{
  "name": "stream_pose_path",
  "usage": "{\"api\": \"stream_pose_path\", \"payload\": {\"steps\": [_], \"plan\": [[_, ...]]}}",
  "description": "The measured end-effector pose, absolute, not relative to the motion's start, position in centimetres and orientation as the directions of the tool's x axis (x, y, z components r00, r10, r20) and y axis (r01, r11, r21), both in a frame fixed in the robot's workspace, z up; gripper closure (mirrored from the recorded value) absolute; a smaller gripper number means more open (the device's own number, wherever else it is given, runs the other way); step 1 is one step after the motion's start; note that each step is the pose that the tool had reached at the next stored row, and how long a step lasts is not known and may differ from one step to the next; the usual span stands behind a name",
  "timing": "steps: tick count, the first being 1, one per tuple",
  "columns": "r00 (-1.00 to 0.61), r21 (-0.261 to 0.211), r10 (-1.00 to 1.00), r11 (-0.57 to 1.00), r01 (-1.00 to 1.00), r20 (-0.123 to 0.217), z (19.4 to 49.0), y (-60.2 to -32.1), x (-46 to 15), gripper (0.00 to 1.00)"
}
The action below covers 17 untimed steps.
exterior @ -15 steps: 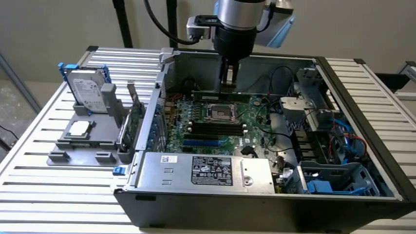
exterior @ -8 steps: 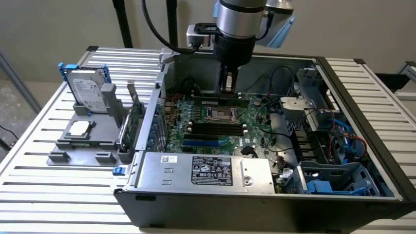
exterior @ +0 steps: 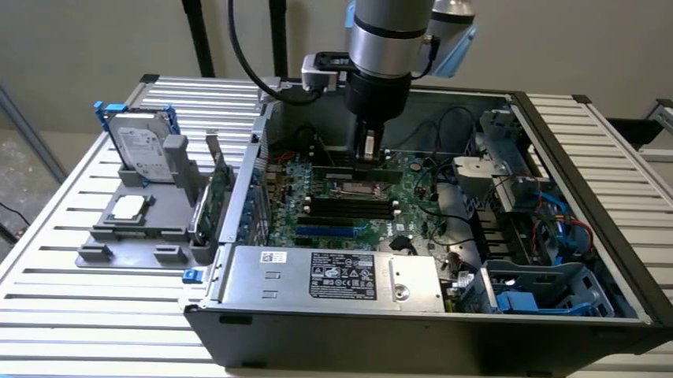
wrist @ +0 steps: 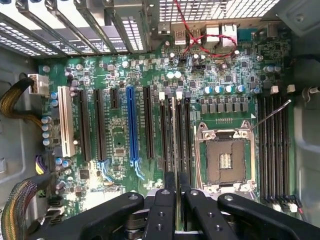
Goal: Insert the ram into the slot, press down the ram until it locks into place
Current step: 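Insert the ram into the slot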
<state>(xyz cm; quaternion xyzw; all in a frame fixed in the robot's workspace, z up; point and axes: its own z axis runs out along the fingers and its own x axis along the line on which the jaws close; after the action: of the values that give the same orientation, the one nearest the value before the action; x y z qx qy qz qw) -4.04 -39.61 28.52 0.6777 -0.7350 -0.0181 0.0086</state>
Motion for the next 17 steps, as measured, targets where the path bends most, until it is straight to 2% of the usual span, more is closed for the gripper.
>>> {"api": "stream_pose_path", "payload": {"steps": [17], "plan": [[-0.081, 0.038, -0.997, 0.081, -0.996, -0.012, 25.4, -40.1, -4.0, 0.86]]}}
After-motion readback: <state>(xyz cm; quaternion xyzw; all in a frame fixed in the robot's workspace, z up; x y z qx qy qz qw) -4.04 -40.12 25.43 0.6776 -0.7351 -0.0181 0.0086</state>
